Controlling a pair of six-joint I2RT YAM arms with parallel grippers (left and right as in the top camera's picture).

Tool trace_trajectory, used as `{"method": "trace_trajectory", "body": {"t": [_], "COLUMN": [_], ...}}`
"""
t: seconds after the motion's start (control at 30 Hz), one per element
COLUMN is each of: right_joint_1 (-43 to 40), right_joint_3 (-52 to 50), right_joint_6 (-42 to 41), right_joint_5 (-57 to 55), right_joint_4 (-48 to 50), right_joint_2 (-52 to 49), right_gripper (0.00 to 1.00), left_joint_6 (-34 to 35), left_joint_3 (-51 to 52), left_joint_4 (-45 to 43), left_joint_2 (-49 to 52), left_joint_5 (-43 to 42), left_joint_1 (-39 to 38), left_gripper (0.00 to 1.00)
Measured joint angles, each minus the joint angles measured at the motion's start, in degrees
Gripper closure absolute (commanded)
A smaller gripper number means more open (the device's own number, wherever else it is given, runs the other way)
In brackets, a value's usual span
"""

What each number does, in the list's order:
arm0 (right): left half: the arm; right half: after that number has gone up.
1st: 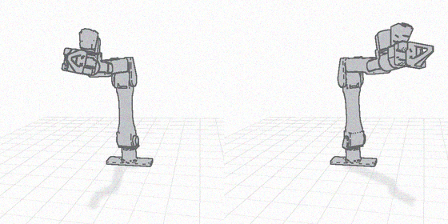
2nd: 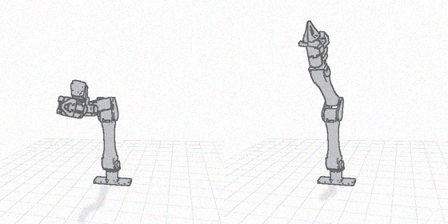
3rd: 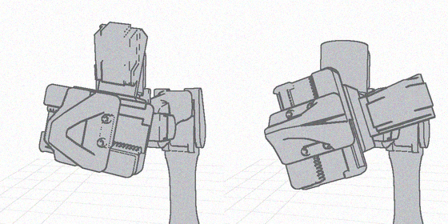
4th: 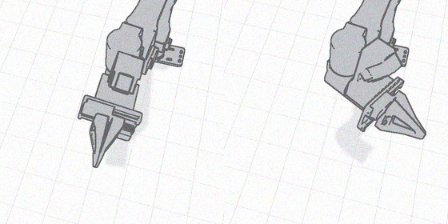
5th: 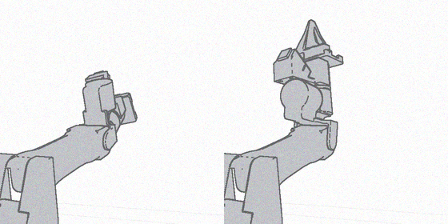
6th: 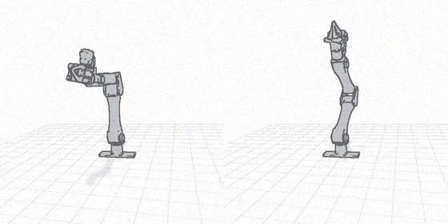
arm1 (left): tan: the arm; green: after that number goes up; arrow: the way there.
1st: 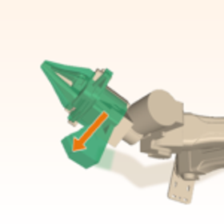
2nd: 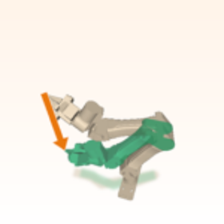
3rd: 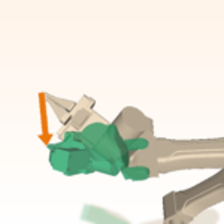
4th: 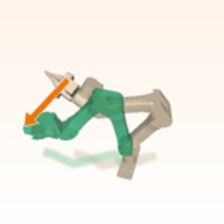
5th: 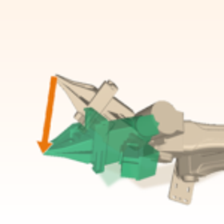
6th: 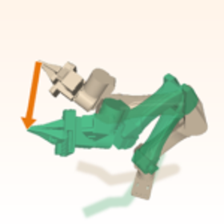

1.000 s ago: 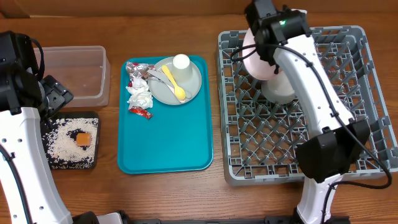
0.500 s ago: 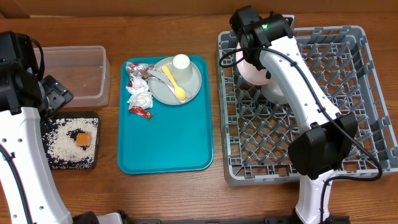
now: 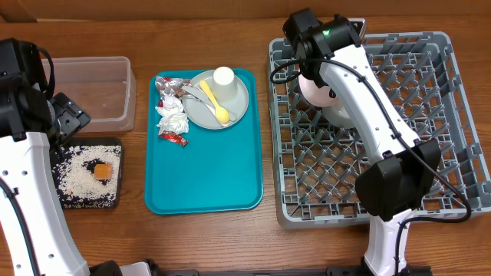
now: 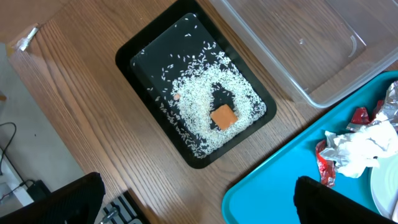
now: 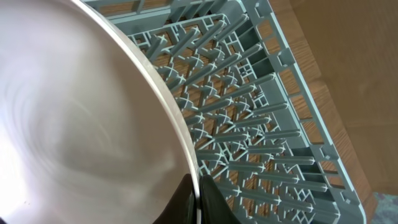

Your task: Sort waste into correct bins and load items into the dishwasher rack

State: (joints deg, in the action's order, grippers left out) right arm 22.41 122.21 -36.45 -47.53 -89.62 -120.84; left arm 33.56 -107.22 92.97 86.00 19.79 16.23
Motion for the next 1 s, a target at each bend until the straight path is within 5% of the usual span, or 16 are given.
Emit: {"method": "trace_trajectory", "body": {"t": [0.13, 0.3, 0.37, 0.63, 1.0], "right_joint_1": [1.8, 5.1, 6.1, 4.9, -8.9], "right_joint_3": [0.0, 0.0, 0.0, 2.1, 28.8], "right_joint_6": [0.0, -0.6, -0.6, -0.7, 2.5], "right_joint_5": [0.0, 0.6, 0.7, 7.3, 34.3], "right_joint_4": [0.1, 0.6, 0.7, -1.4, -7.3], "right_joint_2": [0.0, 0.0, 0.0, 0.0, -0.3], "right_gripper": [0.87, 0.15, 0.04, 0.0, 0.0], "left_joint_6": [0.0, 0.0, 0.0, 0.0, 0.0], "left_joint_3": [0.0, 0.0, 0.0, 0.0, 0.0], "left_joint_4": [0.0, 0.0, 0.0, 0.0, 0.0], "left_joint_2": [0.0, 0.0, 0.0, 0.0, 0.0], "left_joint_5": [0.0, 0.0, 0.0, 0.0, 0.0], "left_joint_1": [0.0, 0.0, 0.0, 0.0, 0.0], "left_gripper": [0.0, 0.0, 0.0, 0.0, 0.0]}}
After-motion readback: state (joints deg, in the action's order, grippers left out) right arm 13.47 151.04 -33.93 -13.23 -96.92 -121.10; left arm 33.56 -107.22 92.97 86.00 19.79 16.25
